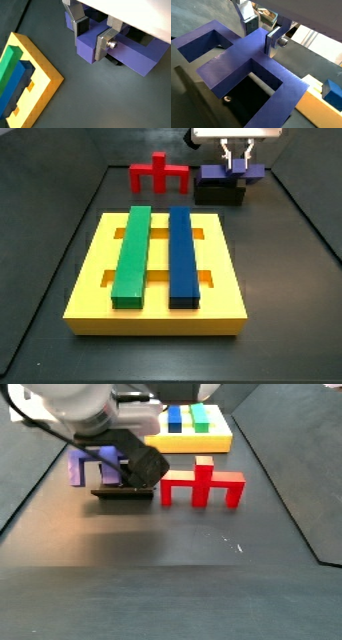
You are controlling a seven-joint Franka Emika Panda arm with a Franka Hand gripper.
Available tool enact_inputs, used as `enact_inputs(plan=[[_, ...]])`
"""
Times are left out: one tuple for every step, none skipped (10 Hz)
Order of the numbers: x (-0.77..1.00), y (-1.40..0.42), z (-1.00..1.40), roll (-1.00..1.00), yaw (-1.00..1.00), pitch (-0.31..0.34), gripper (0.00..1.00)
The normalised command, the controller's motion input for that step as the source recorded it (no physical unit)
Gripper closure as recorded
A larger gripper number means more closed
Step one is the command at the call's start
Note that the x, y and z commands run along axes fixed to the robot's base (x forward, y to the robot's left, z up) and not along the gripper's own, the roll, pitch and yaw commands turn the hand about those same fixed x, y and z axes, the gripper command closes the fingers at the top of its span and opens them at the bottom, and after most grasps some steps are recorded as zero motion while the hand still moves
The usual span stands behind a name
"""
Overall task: Pick up the purple object. Move up. Place the purple object on the fixture. Regrasp the purple object. Move to above the board. Insert the purple object.
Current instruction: Place the purple object on the fixture, then regrasp the purple object.
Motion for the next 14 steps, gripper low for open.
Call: enact_inputs(plan=[[0.21,0.07,-0.24,-0.07,-0.28,0.000,1.00],[0.04,0.04,-0.24,-0.14,-0.30,0.000,1.00],[0.00,0.02,-0.24,-0.16,-0.30,0.000,1.00],[0.00,0.06,-0.23,-0.14,-0.25,0.000,1.00],[-0.03,0.07,-0.15,-0.10,-0.13,0.000,1.00],[0.00,0.00,0.00,0.01,0.00,0.000,1.00],[0.00,0.00,0.00,0.00,0.00,0.000,1.00],[0.00,0.00,0.00,0.00,0.00,0.000,0.00],[0.00,-0.05,0.00,0.04,0.00,0.000,0.00],[-0.07,-0.12,0.07,0.20,-0.03,0.000,0.00],[0.00,-0.02,1.00,0.09,0.00,-0.140,0.00],[-0.01,-0.02,0.75,0.33,0.01,-0.006,0.00],[-0.09,-0.09,0.73,0.59,0.05,-0.071,0.00],[-0.04,-0.19,0.57,0.97,0.09,-0.023,0.00]])
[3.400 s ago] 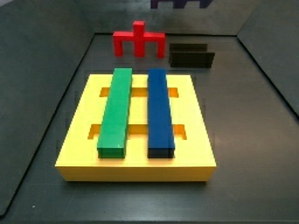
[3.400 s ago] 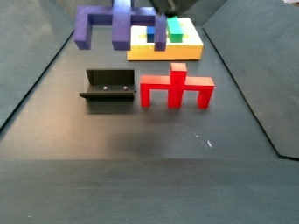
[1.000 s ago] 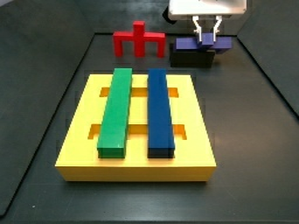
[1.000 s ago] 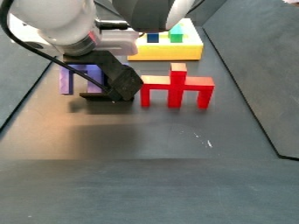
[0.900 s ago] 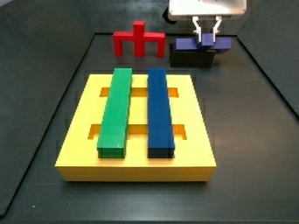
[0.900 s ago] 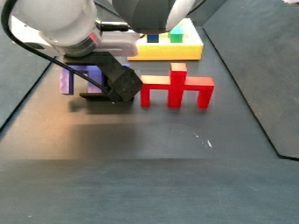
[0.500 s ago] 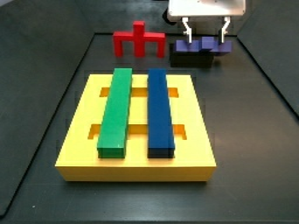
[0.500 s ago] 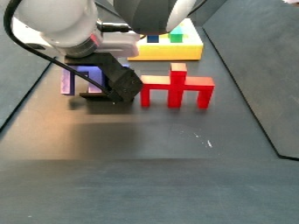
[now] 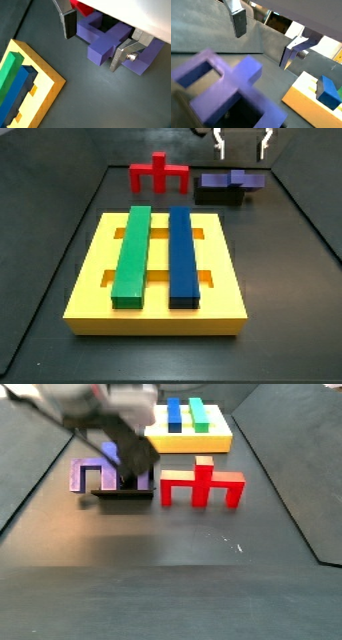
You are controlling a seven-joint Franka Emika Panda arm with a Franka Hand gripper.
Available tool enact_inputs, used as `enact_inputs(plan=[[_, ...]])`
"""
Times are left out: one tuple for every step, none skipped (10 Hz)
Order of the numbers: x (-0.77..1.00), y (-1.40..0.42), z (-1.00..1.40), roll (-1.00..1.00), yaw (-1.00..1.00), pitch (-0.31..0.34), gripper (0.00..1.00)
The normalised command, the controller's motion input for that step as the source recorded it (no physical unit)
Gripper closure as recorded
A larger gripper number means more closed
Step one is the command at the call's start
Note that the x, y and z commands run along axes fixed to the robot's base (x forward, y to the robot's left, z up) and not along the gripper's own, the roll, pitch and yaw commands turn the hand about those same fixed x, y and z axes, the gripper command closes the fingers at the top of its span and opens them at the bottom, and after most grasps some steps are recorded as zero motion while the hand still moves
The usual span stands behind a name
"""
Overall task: Pick up the purple object. Move up. Place the purple object on the fixture. Regrasp the purple object. Move to above the board. Insert the purple object.
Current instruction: Regrasp the purple object.
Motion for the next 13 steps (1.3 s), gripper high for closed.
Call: enact_inputs(plan=[[-0.03,-0.16,0.11,1.00,0.13,0.000,0.00],[0.00,-0.12,0.03,1.00,0.22,0.074,0.00],[0.00,-0.07,0.01,1.00,0.28,0.071,0.00],[0.00,-0.06,0.00,1.00,0.29,0.066,0.00],[0.00,-0.06,0.00,1.00,0.29,0.066,0.00],[0.00,-0.06,0.00,1.00,0.29,0.071,0.00],[0.00,-0.06,0.00,1.00,0.29,0.069,0.00],[-0.03,-0.14,0.01,1.00,0.21,0.000,0.00],[0.00,-0.23,0.03,1.00,0.09,-0.046,0.00],[-0.02,-0.35,0.03,1.00,0.00,-0.120,0.00],[-0.06,-0.34,0.03,1.00,-0.09,-0.140,0.00],[0.00,-0.21,0.01,1.00,-0.23,-0.140,0.00],[-0.04,-0.16,0.01,1.00,-0.25,-0.071,0.00]])
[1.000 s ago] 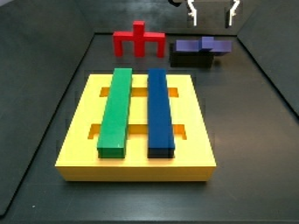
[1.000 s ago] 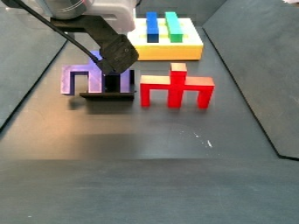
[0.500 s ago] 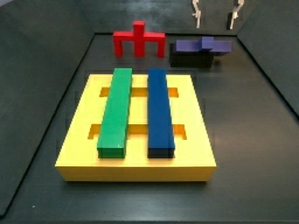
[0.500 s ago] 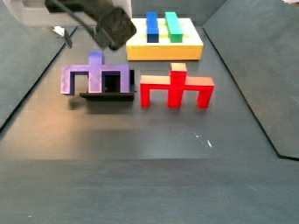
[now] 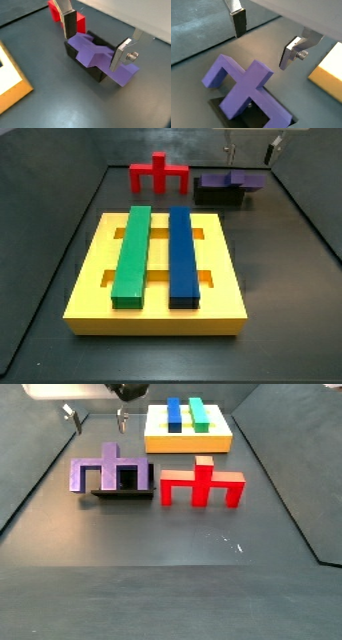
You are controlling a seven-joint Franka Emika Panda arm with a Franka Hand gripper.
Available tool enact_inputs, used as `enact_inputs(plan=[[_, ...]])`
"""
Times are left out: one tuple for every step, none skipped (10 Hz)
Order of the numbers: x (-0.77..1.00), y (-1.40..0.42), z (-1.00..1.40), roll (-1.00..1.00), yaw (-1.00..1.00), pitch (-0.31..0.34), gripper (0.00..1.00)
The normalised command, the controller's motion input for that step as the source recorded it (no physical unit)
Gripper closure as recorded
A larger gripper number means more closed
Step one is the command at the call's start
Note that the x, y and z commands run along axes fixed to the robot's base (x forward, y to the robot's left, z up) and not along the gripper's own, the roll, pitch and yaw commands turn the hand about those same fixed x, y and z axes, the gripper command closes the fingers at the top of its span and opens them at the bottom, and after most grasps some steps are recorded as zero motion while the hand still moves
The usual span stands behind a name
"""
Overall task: Pick up the purple object. Move up. Place the purple object on the fixture. Regrasp the purple object. Move to above the board. Insert the purple object.
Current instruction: Regrasp the purple object.
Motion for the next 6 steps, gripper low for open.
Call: enact_inputs(plan=[[-0.08,0.00,0.00,1.00,-0.28,-0.043,0.00],[-0.11,0.08,0.00,1.00,-0.25,-0.037,0.00],[-0.15,0.20,0.00,1.00,-0.17,0.000,0.00],[-0.21,0.27,-0.01,1.00,-0.08,0.000,0.00],[-0.20,0.19,-0.01,1.00,-0.01,0.000,0.00],[-0.11,0.00,-0.01,1.00,0.00,0.000,0.00]])
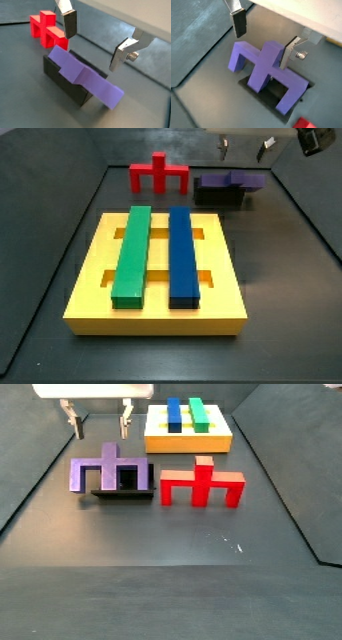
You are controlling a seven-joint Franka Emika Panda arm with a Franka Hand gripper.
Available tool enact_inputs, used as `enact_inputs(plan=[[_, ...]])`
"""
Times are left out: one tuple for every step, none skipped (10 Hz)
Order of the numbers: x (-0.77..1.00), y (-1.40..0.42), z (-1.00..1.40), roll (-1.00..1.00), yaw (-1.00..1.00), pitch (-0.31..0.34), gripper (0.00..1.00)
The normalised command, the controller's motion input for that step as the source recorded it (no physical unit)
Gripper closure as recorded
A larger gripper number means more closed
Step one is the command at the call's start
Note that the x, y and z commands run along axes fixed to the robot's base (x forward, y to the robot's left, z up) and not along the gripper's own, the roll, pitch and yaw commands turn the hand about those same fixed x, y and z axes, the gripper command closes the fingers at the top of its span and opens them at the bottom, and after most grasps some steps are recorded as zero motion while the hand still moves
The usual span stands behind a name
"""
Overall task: Pick up the purple object. Move up. Place the purple object on the fixture. Regrasp the purple object. Move to above the board. Insert the purple object.
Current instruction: Regrasp the purple object.
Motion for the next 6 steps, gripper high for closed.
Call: enact_inputs(plan=[[-0.03,-0.36,0.00,1.00,0.11,0.000,0.00],[-0.01,-0.33,0.00,1.00,0.09,0.000,0.00],[0.00,-0.35,0.00,1.00,0.03,0.000,0.00],[0.08,-0.29,0.00,1.00,0.00,0.000,0.00],[0.12,-0.02,-0.21,1.00,0.03,0.000,0.00],[0.13,0.00,-0.25,1.00,0.15,0.000,0.00]])
